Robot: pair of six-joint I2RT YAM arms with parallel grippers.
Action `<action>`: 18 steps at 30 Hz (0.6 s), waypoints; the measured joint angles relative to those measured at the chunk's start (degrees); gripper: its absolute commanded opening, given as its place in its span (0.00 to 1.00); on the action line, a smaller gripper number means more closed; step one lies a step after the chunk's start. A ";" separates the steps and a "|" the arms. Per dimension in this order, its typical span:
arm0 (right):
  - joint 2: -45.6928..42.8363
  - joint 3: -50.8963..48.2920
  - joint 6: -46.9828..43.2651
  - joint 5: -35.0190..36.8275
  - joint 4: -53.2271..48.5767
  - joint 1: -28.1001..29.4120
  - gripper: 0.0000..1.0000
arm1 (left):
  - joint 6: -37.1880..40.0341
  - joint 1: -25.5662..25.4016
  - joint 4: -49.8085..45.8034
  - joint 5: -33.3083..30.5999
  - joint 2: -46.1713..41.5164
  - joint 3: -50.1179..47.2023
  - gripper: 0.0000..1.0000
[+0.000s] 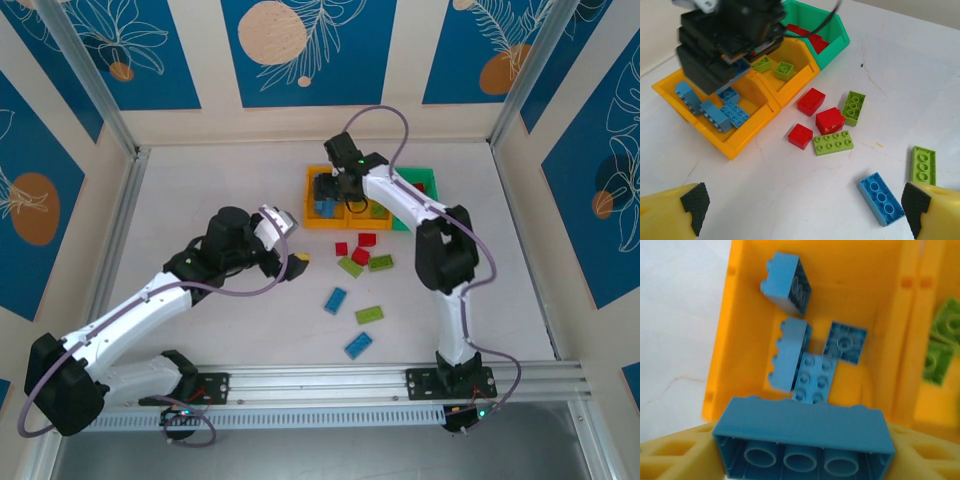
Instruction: Sort the legos into containers by color
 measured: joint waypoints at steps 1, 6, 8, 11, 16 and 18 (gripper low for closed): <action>1.84 2.56 -0.20 0.15 -0.87 -0.20 0.82 | -0.17 -0.04 -0.11 -0.24 -0.24 0.00 1.00; 3.63 7.87 -1.07 0.13 -5.49 -1.07 0.86 | -0.61 -0.22 -0.28 -1.09 -1.14 -0.07 1.00; 1.07 5.70 -1.09 -0.02 -5.75 -1.46 0.85 | -0.61 -0.22 -0.28 -1.27 -1.09 -0.07 1.00; -8.48 -4.94 -0.76 -0.39 -4.15 -2.23 0.85 | -0.59 -0.22 -0.11 -1.25 -0.79 -0.07 1.00; -33.07 -29.51 1.14 -0.20 0.22 -3.63 0.85 | -0.59 -0.26 0.15 -1.20 0.98 -0.04 1.00; -41.35 -36.98 1.79 0.57 1.01 -4.09 0.85 | -0.57 -0.26 0.50 -1.18 2.03 -0.04 1.00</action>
